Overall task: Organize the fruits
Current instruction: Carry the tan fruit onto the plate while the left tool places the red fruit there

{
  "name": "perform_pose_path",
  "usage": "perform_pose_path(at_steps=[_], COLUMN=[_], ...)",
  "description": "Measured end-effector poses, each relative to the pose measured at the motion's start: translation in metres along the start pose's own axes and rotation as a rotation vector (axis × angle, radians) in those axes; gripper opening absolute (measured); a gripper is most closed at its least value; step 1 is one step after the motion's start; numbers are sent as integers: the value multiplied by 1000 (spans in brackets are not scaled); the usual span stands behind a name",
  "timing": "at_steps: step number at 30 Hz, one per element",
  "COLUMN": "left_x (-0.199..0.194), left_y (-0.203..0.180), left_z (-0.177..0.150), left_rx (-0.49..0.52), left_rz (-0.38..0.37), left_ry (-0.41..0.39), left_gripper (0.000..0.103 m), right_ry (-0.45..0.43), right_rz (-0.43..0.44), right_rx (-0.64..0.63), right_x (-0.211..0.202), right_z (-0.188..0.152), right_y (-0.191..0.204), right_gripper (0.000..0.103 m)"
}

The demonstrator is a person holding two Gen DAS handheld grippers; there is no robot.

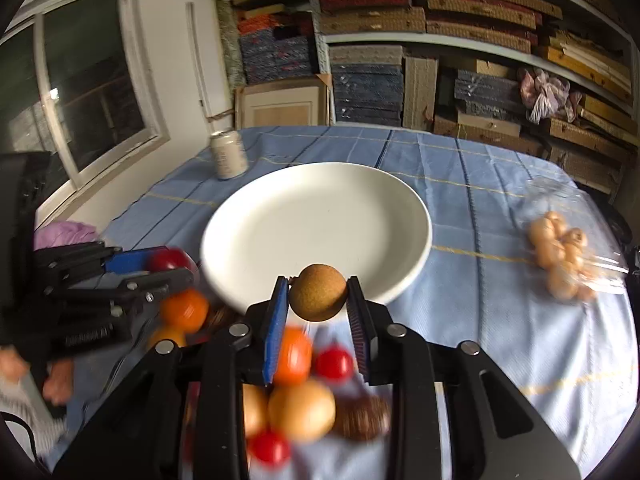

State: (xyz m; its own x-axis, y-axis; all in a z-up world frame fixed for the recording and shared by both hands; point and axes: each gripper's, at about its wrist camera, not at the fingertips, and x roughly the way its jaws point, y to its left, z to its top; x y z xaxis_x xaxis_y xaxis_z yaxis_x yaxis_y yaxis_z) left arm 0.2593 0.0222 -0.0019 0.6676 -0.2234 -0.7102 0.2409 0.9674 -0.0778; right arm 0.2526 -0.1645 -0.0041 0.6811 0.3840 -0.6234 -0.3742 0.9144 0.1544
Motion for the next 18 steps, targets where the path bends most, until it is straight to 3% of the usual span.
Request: perform_pose_path(at_steps=[6,13,16,18], left_x=[34,45,31,11], left_y=[7,19,9,-2], left_z=[17,13,0,-12], left_rx=[-22,-68,-10,72], left_rz=[2,-38,-107,-97], left_ry=[42,58,97,73], left_gripper=[39,43,43,44], right_ry=[88,95,99,91], right_rz=[1,-13,-13,-11], right_rx=[42,13,-9,-18], right_x=[61,73,73,70], right_z=[9,5,2,1], right_y=[-14,-14,-11,-11], right_gripper=[29,35,36,36])
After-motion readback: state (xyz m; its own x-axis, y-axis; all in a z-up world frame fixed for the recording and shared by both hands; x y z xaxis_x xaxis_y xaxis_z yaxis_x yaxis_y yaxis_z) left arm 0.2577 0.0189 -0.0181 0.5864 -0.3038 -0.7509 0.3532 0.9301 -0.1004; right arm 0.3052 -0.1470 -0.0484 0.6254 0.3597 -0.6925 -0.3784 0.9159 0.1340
